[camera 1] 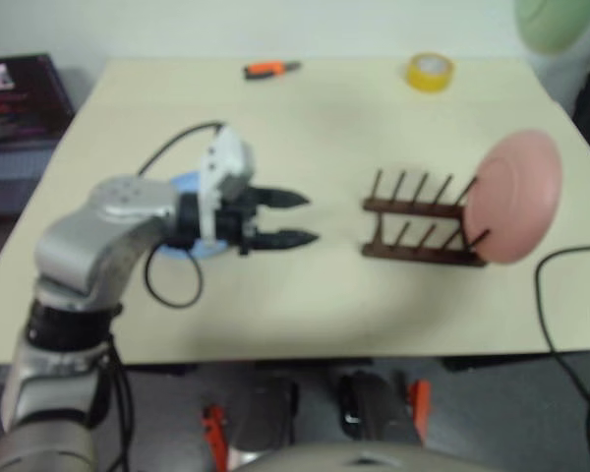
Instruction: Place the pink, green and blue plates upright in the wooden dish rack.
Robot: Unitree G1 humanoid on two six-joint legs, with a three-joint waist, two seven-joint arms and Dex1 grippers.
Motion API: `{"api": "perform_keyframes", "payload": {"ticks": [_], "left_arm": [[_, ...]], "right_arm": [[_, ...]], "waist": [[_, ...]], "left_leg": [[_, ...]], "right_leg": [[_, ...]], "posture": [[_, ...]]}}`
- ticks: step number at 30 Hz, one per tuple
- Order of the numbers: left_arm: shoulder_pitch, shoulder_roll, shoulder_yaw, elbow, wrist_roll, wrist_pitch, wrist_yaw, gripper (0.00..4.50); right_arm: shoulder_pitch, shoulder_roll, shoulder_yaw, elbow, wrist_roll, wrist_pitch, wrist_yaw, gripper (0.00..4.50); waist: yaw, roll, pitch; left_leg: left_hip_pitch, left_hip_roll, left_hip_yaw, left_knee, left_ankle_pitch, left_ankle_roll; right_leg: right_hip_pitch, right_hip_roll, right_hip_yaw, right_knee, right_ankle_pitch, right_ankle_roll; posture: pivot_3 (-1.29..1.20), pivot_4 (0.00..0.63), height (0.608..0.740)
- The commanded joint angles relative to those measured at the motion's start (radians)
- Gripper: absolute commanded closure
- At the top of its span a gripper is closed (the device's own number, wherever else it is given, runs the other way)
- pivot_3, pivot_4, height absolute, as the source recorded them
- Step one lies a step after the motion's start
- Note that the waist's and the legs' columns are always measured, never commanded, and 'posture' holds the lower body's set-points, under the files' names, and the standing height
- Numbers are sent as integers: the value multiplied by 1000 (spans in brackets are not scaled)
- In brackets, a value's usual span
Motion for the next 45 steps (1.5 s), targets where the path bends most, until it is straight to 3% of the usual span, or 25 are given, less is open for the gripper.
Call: {"api": "perform_keyframes", "payload": {"ticks": [1,9,18,30,45], "left_arm": [[4,18,45,-48,-23,5,8,1425],[18,23,60,-57,-33,19,12,1425],[-9,15,52,-41,-34,20,4,1425],[-14,6,37,-30,-27,18,-2,1425],[-11,5,29,-28,-24,17,-4,1425]], "right_arm": [[20,30,-114,-53,168,79,-108,4465],[226,71,-195,-178,429,172,-327,4465],[351,76,-164,-251,643,111,-502,4465],[472,91,-96,-330,816,-4,-620,4465],[616,114,-21,-411,909,-123,-679,4465]], "waist": [[2,0,0],[3,0,0],[-6,0,0],[-17,0,0],[-20,0,0]], "left_leg": [[-2,0,0,0,0,0],[-2,0,1,1,0,1],[1,1,2,1,-1,4],[1,1,2,1,-1,4],[1,1,2,1,-1,4]], "right_leg": [[-2,0,0,0,0,0],[-2,0,0,2,0,0],[-1,0,0,5,0,0],[-1,0,0,5,0,0],[-1,0,0,5,1,1]], "posture": [[0,150,740],[0,150,740],[0,150,740],[0,150,740],[0,150,740]]}}
